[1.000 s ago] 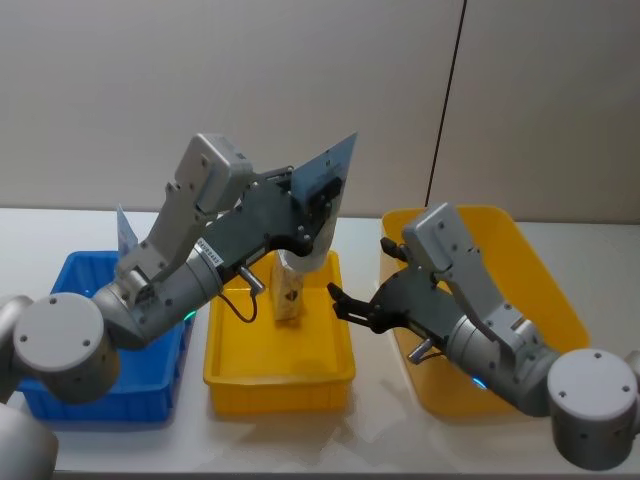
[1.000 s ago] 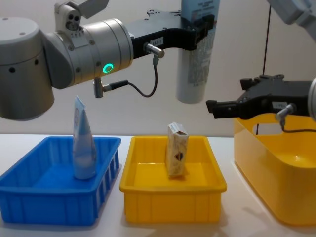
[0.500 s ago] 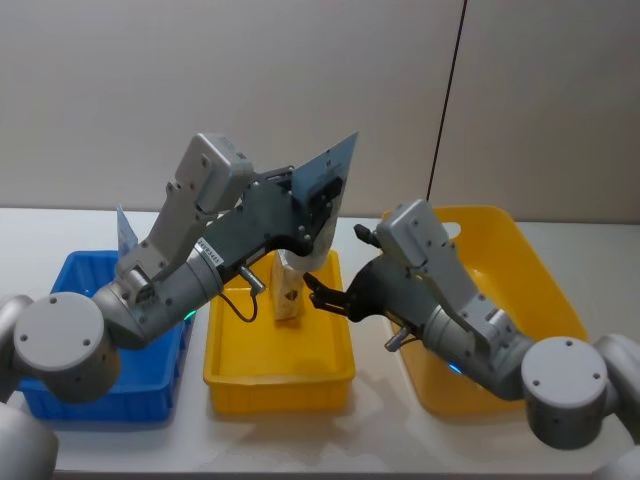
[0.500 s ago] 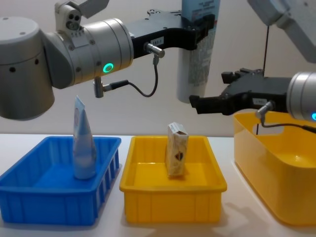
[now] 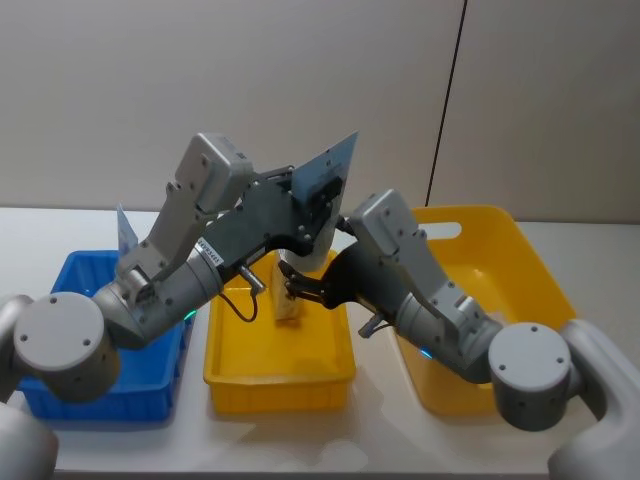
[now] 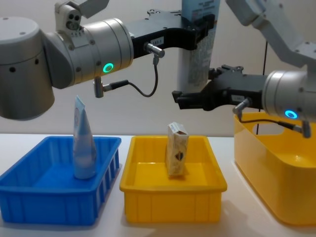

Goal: Bimanual collaborative sorting of washing and personal care products

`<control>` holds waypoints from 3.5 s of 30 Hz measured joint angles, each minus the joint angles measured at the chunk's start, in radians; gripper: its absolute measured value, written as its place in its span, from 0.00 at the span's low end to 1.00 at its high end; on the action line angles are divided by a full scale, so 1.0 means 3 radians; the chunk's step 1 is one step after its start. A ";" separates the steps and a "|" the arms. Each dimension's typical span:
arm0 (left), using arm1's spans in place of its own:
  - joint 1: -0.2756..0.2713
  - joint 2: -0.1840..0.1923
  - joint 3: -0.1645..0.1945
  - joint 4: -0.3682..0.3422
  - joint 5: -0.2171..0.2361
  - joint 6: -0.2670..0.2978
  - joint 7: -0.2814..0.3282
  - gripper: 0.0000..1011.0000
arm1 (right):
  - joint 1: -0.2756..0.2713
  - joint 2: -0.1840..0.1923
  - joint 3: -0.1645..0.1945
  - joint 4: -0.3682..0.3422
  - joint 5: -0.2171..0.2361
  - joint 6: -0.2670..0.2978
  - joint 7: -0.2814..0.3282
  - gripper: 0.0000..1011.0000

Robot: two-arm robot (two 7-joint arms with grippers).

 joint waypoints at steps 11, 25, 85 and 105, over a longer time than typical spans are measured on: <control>0.0000 0.0000 0.0000 0.0000 0.0000 0.0000 0.0000 0.19 | 0.0111 -0.0100 -0.0049 0.0163 0.0034 -0.0026 -0.0018 0.77; 0.0000 -0.0001 0.0000 0.0000 -0.0001 0.0001 0.0001 0.27 | 0.0159 -0.0161 -0.0061 0.0235 0.0125 0.0002 -0.0035 0.64; 0.0000 0.0000 0.0000 0.0000 0.0000 0.0000 0.0000 0.99 | 0.0505 -0.0493 0.0706 0.0763 -0.0083 0.1796 -0.1436 0.64; 0.0000 0.0000 0.0000 0.0000 0.0000 0.0000 0.0000 0.99 | 0.0960 -0.0503 0.0641 0.1455 -0.0306 0.2281 -0.1518 0.70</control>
